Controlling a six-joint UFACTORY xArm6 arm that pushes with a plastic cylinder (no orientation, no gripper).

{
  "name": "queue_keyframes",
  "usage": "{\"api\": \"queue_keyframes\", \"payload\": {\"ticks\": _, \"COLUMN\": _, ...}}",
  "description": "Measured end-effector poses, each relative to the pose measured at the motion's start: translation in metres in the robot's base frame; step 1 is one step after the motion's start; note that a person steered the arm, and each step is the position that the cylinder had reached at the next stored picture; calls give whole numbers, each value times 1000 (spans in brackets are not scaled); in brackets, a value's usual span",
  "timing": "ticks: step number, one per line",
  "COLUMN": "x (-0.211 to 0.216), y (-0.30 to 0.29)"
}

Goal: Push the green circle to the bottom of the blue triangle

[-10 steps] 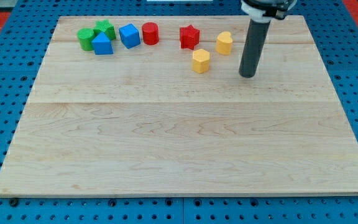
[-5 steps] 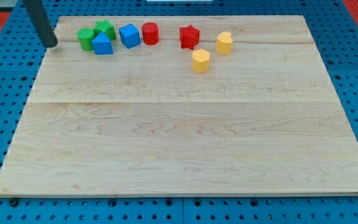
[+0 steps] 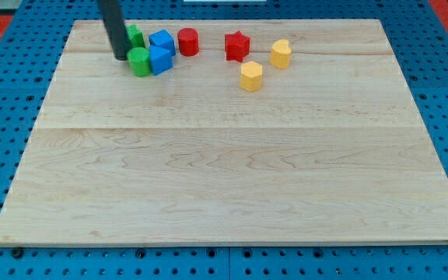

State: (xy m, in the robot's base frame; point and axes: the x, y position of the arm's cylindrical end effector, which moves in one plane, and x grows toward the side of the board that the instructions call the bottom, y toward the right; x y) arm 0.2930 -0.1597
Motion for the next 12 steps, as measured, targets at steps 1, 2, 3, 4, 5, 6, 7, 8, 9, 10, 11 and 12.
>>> {"api": "queue_keyframes", "payload": {"ticks": 1, "x": 1, "y": -24}}
{"api": "queue_keyframes", "payload": {"ticks": 2, "x": -2, "y": -79}}
{"api": "queue_keyframes", "payload": {"ticks": 3, "x": -2, "y": -109}}
{"api": "queue_keyframes", "payload": {"ticks": 4, "x": 4, "y": -124}}
{"api": "queue_keyframes", "payload": {"ticks": 5, "x": 15, "y": -132}}
{"api": "queue_keyframes", "payload": {"ticks": 6, "x": 30, "y": -144}}
{"api": "queue_keyframes", "payload": {"ticks": 7, "x": 33, "y": -145}}
{"api": "queue_keyframes", "payload": {"ticks": 8, "x": 33, "y": -145}}
{"api": "queue_keyframes", "payload": {"ticks": 9, "x": 34, "y": -145}}
{"api": "queue_keyframes", "payload": {"ticks": 10, "x": 34, "y": -145}}
{"api": "queue_keyframes", "payload": {"ticks": 11, "x": 34, "y": -145}}
{"api": "queue_keyframes", "payload": {"ticks": 12, "x": 35, "y": -145}}
